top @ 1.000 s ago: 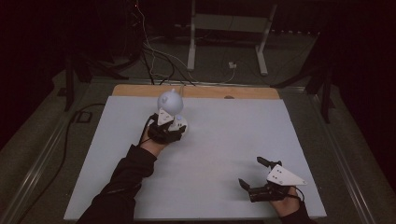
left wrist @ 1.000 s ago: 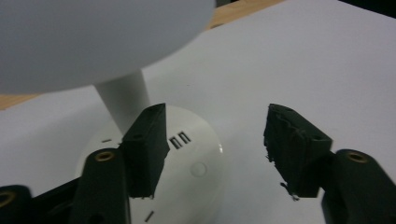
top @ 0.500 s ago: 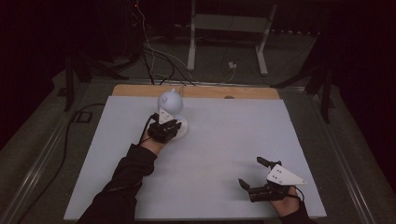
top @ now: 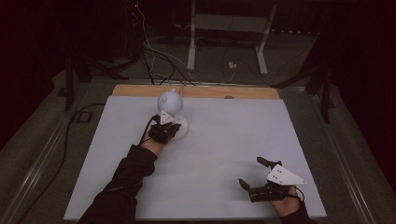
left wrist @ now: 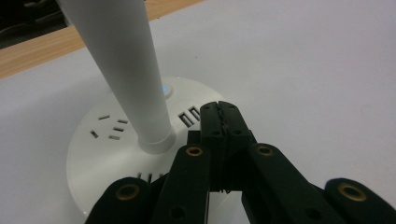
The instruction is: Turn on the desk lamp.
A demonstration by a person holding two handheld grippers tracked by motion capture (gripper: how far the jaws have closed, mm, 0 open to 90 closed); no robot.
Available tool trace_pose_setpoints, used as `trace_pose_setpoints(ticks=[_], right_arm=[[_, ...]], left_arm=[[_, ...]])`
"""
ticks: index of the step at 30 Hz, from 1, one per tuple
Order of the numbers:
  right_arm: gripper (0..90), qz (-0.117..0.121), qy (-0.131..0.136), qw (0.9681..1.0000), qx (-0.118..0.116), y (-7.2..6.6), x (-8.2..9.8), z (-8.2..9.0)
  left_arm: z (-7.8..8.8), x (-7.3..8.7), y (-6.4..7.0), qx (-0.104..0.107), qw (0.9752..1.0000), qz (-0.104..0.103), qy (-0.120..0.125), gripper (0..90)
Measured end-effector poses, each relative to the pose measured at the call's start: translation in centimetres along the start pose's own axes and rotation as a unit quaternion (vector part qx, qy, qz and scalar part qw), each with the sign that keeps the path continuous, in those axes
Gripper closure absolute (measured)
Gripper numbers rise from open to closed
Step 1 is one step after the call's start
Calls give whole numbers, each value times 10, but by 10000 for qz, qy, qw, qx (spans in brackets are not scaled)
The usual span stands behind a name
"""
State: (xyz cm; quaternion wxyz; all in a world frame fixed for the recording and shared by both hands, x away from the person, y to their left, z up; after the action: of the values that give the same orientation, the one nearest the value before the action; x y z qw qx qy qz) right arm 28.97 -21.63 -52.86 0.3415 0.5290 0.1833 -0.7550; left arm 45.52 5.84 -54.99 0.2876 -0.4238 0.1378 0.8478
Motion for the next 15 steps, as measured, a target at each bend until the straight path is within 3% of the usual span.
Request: trace_pose_setpoints(ticks=[3, 10, 15], right_arm=[[0, 7, 1, 10000, 9, 0, 0, 0], [0, 8, -5, 10000, 0, -1, 0, 0], [0, 17, -5, 10000, -2, -1, 0, 0]], left_arm=[[-1, 0, 0, -5, 10000, -51, 24, 900], [-6, 6, 2, -80, 9991, -414, 43, 900], [-9, 9, 5, -282, 9977, -611, 94, 900]])
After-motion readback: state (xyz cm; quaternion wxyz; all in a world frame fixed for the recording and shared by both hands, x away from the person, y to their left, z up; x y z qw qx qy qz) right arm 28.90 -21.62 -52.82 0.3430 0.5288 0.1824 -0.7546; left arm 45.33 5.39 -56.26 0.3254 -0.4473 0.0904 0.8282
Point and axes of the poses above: each handheld gripper's, and its own axes: z roughly backward along the jaws, x roughly out of its underside, y roughly to its right, the point moved 9 cm from there along -z, roughly forward along the jaws, and after that the axes turned 1 degree about -y, right-handed, at the moved point
